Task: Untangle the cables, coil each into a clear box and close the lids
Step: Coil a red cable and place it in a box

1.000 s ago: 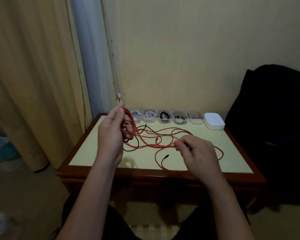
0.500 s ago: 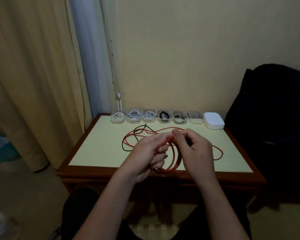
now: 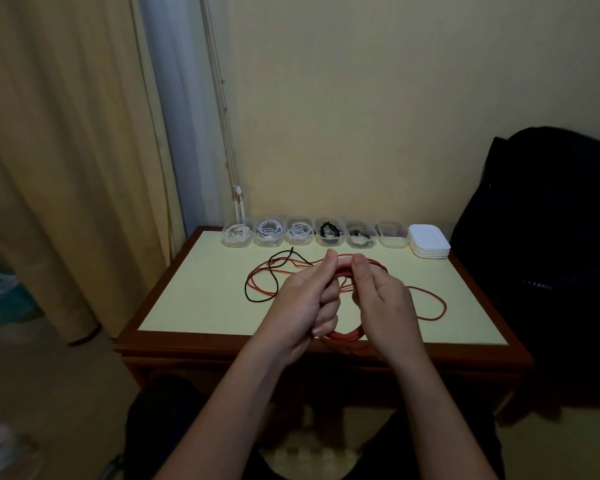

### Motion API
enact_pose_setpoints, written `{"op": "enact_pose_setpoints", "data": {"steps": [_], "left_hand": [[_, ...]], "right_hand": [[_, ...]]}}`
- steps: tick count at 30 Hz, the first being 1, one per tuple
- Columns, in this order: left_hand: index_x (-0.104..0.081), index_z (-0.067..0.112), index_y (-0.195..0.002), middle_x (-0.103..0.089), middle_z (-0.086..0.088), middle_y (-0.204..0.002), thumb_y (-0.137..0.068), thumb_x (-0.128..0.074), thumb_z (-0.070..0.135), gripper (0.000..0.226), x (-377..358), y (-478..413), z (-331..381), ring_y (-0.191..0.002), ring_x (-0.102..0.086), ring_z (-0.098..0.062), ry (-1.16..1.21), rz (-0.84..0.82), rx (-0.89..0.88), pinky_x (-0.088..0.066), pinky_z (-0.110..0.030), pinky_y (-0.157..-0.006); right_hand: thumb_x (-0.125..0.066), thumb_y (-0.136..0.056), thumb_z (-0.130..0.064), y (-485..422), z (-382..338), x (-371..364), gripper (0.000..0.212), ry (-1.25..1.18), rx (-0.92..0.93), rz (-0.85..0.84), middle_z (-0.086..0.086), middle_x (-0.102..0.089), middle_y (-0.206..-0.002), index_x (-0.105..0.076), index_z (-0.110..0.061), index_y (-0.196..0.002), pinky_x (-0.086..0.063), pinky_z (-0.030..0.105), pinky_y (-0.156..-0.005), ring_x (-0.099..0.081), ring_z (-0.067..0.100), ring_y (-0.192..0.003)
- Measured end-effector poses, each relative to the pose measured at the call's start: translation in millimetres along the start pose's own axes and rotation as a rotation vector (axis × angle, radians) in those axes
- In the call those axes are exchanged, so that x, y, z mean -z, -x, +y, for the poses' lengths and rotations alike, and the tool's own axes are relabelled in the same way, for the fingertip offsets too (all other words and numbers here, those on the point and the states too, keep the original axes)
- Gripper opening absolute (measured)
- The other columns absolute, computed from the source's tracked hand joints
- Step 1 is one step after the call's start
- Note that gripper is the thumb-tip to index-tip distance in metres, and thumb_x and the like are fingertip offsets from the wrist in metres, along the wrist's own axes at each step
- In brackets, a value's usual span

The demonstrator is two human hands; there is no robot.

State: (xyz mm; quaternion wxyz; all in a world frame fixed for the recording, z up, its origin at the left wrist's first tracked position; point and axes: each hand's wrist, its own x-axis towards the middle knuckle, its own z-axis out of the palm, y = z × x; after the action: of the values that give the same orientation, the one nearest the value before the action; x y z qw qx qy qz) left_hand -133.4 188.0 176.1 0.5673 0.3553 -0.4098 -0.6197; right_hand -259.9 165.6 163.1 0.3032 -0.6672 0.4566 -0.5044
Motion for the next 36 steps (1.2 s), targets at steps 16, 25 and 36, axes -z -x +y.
{"op": "enact_pose_setpoints", "data": {"steps": [16,25,36], "left_hand": [[-0.071,0.018,-0.086,-0.019,0.008,-0.048,-0.101,-0.050,0.034,0.031,7.8,0.3,7.8,-0.033,-0.013,-0.002,0.219,-0.013,0.120,-0.007,-0.017,-0.031],[-0.068,0.005,-0.116,-0.024,0.007,-0.047,-0.101,-0.049,0.029,0.033,54.6,-3.8,42.3,-0.037,-0.010,-0.007,0.763,0.083,0.062,-0.013,-0.022,-0.028],[-0.061,0.006,-0.116,-0.034,0.009,-0.056,-0.104,-0.043,0.023,0.028,89.9,-0.5,62.7,-0.036,-0.024,-0.007,0.889,0.346,-0.256,-0.021,-0.020,-0.033]], "right_hand": [[-0.044,-0.104,-0.051,-3.5,4.8,-0.3,0.040,-0.053,0.004,-0.071,-0.005,-0.042,-0.055,-0.077,-0.028,-0.103,-0.031,0.032,-0.053,-0.039,0.011,-0.055],[-0.057,-0.098,-0.052,-8.8,14.8,28.6,0.045,0.017,-0.169,0.033,-0.003,-0.053,-0.064,-0.064,-0.013,-0.076,-0.037,0.019,-0.055,-0.044,0.004,-0.058],[-0.069,-0.094,-0.031,-10.3,28.0,32.8,0.009,0.030,-0.081,0.044,-0.009,-0.067,-0.078,-0.071,-0.024,-0.088,-0.044,0.011,-0.061,-0.061,0.005,-0.072]]}}
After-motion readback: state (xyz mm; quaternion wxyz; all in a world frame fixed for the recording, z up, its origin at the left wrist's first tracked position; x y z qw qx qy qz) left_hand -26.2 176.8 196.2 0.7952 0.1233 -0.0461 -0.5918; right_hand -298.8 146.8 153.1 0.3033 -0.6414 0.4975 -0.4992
